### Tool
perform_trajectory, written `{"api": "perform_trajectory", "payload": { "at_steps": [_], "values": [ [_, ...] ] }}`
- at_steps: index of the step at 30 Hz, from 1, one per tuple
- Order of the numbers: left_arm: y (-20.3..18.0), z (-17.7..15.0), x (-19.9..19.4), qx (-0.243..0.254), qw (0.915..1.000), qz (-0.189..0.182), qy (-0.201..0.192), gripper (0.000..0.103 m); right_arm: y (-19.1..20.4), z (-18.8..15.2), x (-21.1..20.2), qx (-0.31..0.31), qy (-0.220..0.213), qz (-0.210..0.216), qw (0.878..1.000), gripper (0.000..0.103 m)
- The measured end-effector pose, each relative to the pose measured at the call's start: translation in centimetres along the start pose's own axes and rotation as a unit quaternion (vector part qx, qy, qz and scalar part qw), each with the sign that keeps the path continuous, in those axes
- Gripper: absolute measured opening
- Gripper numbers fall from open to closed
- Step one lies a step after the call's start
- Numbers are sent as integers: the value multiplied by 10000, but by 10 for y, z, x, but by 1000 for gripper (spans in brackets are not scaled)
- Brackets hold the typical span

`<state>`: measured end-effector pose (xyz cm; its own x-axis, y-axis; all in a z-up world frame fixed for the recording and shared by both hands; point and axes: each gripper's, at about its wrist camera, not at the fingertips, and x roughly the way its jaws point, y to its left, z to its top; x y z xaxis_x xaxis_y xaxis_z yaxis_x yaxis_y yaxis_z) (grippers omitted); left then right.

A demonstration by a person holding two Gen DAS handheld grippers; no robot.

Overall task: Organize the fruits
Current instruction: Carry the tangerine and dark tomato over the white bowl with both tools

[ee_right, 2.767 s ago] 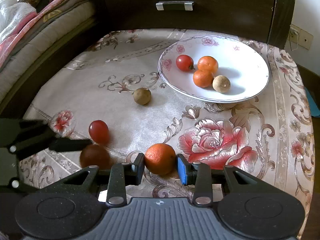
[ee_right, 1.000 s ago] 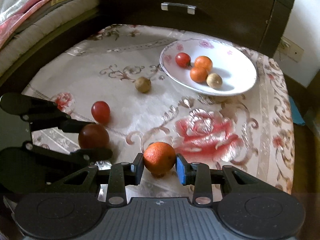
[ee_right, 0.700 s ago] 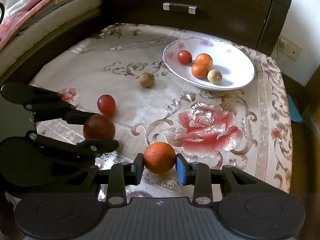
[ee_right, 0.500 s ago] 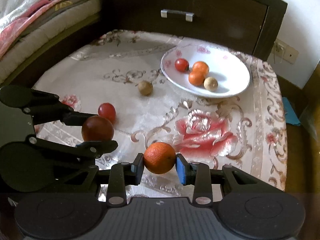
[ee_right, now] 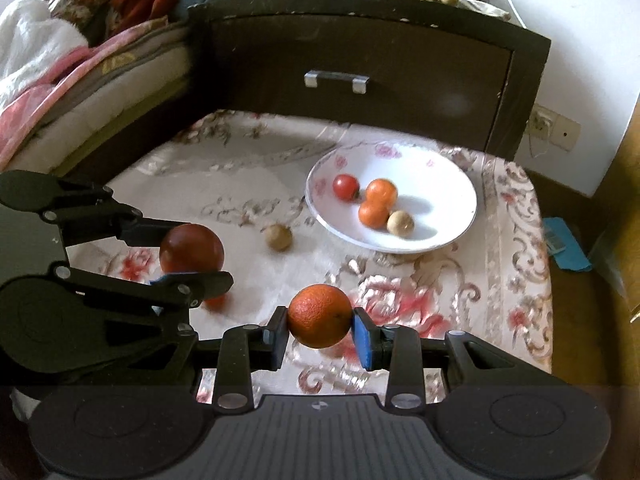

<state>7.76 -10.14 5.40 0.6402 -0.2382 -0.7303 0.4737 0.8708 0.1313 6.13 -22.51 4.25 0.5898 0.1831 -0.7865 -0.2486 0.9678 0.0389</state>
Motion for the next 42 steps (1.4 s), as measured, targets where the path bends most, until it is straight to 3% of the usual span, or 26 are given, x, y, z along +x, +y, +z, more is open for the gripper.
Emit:
{"api": "perform_trajectory", "payload": {
  "at_steps": [21,42],
  "values": [
    [5,49,51,116,9998,-47,-131,47,-43,40,28,420,-209,-233,9986,29],
    [9,65,108,82,9998,-154,44,47,-71,55,77,364,36,-180,9992,30]
  ]
}}
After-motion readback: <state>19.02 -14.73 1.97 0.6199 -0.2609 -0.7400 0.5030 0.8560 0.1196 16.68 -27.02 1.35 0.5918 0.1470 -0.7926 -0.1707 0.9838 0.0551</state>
